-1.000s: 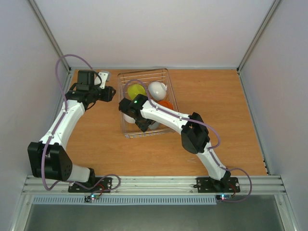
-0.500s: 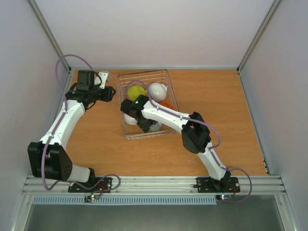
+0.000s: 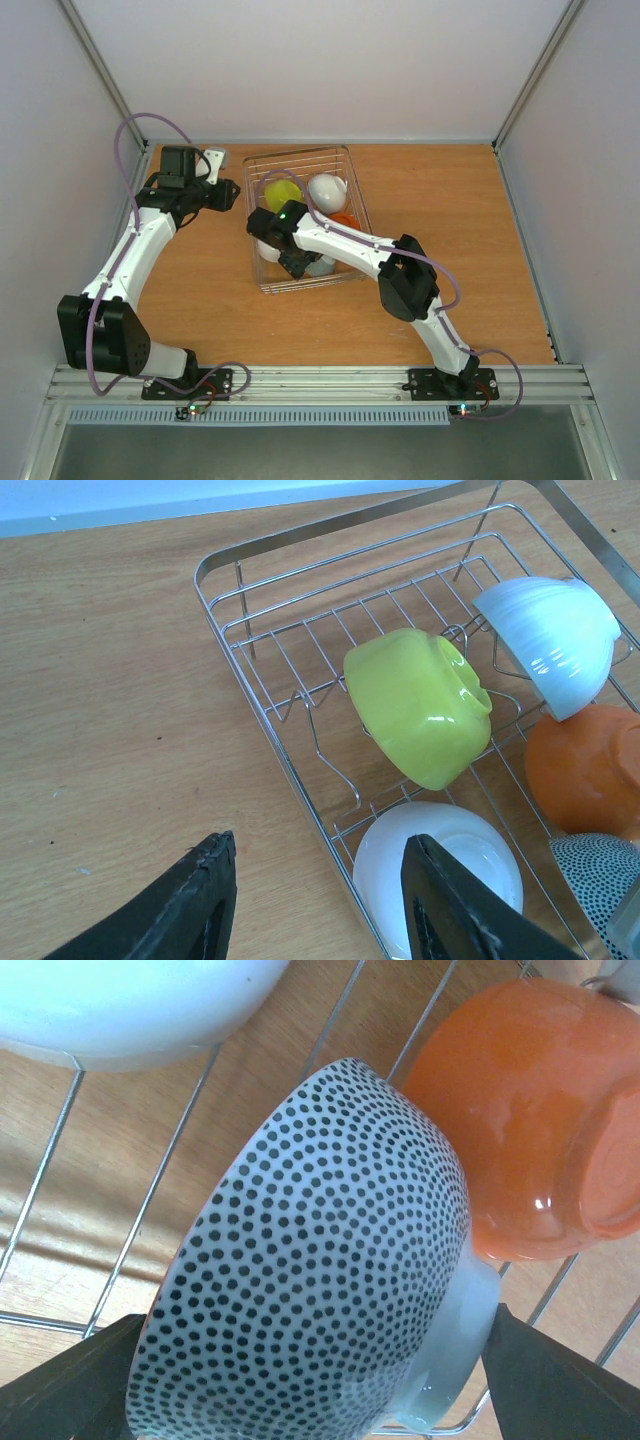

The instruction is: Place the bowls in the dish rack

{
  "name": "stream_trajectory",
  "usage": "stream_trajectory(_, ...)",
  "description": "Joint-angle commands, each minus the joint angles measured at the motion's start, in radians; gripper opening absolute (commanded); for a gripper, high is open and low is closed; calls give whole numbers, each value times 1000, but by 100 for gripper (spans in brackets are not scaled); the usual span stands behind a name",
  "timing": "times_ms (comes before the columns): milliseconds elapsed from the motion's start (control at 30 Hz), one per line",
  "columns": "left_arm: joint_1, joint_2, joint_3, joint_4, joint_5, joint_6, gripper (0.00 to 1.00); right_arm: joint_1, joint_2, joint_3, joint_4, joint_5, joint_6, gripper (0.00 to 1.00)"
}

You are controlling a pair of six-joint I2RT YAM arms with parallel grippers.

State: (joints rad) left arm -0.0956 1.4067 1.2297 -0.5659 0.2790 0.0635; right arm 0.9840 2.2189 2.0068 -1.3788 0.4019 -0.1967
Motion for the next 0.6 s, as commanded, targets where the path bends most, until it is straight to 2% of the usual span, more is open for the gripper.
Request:
stream_trajectory(0,5,-17,-7,49,-11,7,47,30,-47,-5,-12,-62,-30,89)
stream_trajectory(567,5,-19,-7,49,-11,7,47,45,-125,0,48,-127,-63,91)
